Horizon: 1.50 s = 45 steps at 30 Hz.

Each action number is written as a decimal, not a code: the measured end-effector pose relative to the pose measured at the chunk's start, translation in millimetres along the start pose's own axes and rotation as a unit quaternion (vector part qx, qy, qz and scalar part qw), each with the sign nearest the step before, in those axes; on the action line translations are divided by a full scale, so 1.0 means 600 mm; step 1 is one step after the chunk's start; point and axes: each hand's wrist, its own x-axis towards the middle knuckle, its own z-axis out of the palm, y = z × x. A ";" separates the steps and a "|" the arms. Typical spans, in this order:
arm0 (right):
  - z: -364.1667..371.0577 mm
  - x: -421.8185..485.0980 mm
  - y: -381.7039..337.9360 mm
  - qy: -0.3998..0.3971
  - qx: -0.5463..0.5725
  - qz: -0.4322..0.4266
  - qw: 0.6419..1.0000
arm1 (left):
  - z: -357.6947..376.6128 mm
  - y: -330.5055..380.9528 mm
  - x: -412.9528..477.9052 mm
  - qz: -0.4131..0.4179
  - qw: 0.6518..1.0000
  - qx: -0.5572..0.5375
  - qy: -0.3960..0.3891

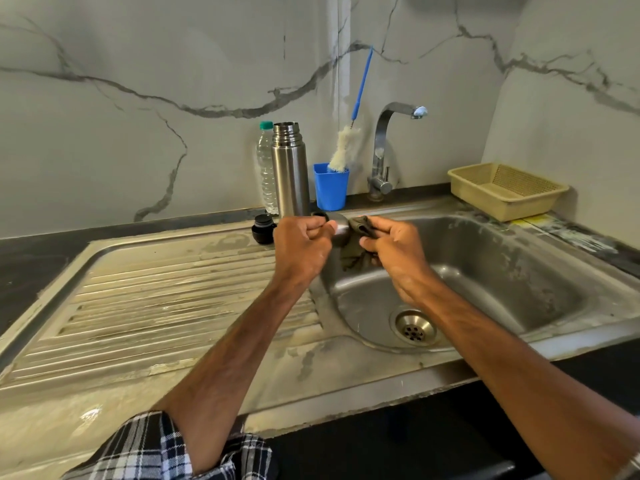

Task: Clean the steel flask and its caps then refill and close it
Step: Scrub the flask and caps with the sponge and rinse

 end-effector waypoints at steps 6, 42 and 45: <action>-0.003 -0.003 0.003 0.019 -0.013 0.004 1.000 | 0.015 -0.003 -0.015 0.020 0.997 0.030 -0.070; 0.100 0.025 0.027 0.059 0.134 0.137 0.980 | -0.211 -0.083 0.018 0.056 0.936 0.347 0.022; 0.099 0.025 0.027 0.060 0.141 0.142 0.978 | -0.223 -0.099 0.038 0.056 0.924 0.378 0.016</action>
